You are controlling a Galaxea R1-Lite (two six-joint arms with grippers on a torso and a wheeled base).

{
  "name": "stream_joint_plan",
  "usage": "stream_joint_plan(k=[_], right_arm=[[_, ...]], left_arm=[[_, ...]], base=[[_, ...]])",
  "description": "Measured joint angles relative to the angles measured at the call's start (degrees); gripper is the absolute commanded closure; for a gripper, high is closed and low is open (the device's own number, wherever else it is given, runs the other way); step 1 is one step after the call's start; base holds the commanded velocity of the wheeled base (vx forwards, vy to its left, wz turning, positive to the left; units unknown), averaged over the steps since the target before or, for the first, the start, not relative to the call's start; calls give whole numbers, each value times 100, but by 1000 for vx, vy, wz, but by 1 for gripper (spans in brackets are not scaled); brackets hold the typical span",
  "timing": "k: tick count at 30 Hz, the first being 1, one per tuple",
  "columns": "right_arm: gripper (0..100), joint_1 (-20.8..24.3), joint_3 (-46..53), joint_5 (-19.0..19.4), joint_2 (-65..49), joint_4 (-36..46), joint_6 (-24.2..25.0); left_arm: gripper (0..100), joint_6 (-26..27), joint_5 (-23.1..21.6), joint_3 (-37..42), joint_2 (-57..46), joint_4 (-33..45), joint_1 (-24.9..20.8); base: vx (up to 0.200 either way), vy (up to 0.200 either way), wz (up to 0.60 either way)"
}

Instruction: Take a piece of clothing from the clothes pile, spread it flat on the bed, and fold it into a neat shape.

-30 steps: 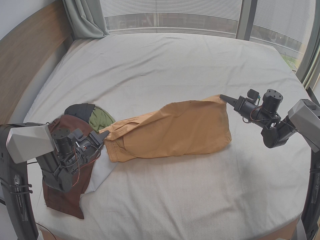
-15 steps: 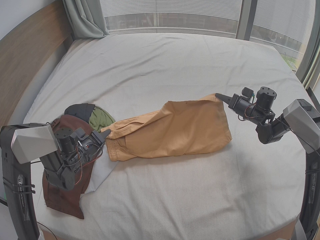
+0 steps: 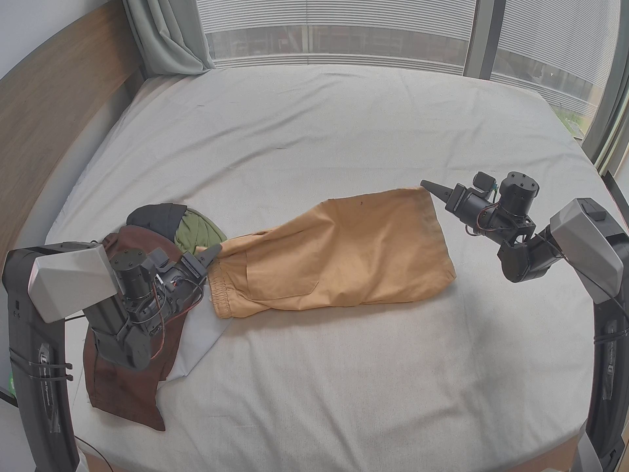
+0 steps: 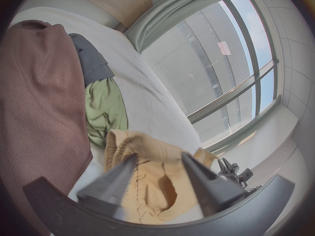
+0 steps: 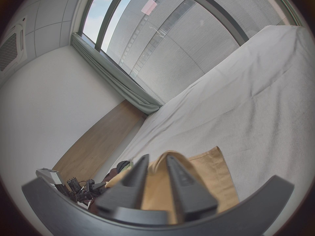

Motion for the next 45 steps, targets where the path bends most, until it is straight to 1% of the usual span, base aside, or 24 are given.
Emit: stream_joint_plan(k=[5, 15, 22, 30, 39, 45], right_arm=[[0, -13, -51, -11, 83, -33, -5], [0, 0, 447, -6, -166, -52, -18], [0, 50, 1087, -6, -479, -140, -33], [0, 108, 2131, -1, -763, -720, -325], [0, 286, 3145, 2, -1128, -1079, -372], [0, 436, 3669, -11, -1357, -1224, -372]], left_arm=[[0, -79, 156, -124, 22, -1, 30], [0, -66, 172, -88, -5, 2, -12], [0, -55, 110, 119, -146, 2, -26], [0, -22, -66, 422, -417, 0, -67], [0, 451, -247, 791, -722, 0, -163], [0, 983, -414, 998, -844, 0, -227]], base=[[0, 0, 0], [0, 0, 0], [0, 0, 0], [0, 0, 0], [0, 0, 0], [0, 0, 0]])
